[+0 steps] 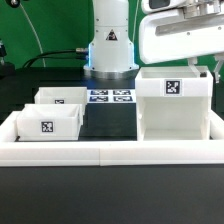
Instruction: Assemble drawer
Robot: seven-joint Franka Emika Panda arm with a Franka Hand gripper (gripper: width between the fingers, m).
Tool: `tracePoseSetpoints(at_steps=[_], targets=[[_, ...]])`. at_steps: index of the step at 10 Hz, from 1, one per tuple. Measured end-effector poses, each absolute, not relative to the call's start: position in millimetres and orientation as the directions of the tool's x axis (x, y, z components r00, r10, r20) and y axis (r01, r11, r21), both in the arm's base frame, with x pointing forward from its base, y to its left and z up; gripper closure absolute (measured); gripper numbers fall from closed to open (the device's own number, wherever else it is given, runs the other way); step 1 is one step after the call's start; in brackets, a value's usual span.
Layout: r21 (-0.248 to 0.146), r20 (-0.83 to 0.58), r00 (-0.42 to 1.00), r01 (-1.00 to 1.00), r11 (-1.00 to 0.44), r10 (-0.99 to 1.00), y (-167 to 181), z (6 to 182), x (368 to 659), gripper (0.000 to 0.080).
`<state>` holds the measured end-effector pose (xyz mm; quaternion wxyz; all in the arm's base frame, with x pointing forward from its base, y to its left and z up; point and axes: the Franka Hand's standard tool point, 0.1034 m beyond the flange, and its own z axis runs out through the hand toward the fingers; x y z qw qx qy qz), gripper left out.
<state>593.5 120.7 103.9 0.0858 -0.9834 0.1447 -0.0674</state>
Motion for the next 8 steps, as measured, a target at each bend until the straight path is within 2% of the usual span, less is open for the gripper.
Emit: tracePoseSetpoints(at_steps=[5,8], targets=[[-0.223,0.078,0.835,-0.518,-0.826,-0.545,112.4,104.4,596.7,0.0755],[-0.248,0.029,0.653,-0.729,-0.638,-0.757,106.7,106.8,601.0,0.0755]])
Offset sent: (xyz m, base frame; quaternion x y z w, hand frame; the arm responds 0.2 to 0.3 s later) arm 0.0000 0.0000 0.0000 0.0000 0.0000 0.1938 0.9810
